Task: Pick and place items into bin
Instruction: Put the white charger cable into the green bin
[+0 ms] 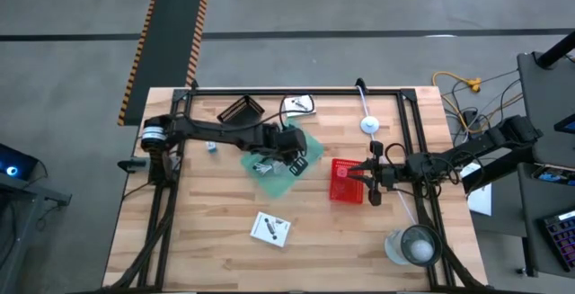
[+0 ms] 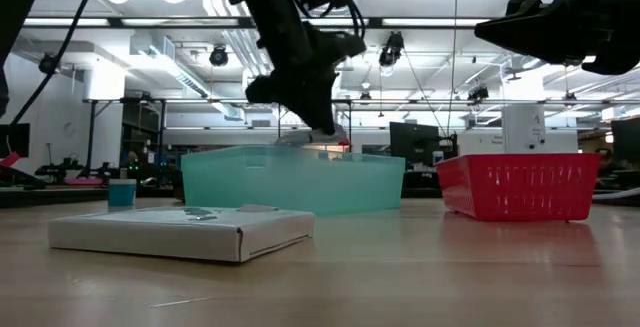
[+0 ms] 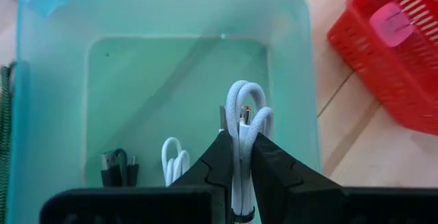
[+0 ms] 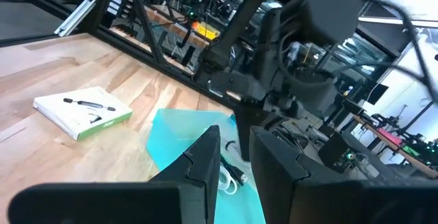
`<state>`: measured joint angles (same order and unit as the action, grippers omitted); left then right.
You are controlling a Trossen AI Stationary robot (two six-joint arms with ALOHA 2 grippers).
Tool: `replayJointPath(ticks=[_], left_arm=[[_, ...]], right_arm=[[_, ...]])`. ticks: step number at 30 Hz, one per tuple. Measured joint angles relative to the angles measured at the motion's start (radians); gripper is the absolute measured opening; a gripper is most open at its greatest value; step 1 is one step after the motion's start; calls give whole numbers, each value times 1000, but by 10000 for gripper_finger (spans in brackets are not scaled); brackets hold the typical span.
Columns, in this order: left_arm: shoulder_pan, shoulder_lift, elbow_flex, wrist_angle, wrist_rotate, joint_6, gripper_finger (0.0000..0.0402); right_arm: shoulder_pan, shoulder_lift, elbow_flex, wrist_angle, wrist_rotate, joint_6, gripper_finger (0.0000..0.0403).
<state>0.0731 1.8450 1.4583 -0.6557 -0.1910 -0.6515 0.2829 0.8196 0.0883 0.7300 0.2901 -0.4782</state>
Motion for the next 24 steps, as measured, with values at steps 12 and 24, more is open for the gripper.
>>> replayJointPath(ticks=[12, 24], left_arm=[[0, 0, -123, 116, 51, -101, 17], [0, 0, -156, 136, 87, -102, 17]], right_arm=[[0, 0, 0, -1, 0, -3, 68], [0, 0, 0, -2, 0, -5, 68]])
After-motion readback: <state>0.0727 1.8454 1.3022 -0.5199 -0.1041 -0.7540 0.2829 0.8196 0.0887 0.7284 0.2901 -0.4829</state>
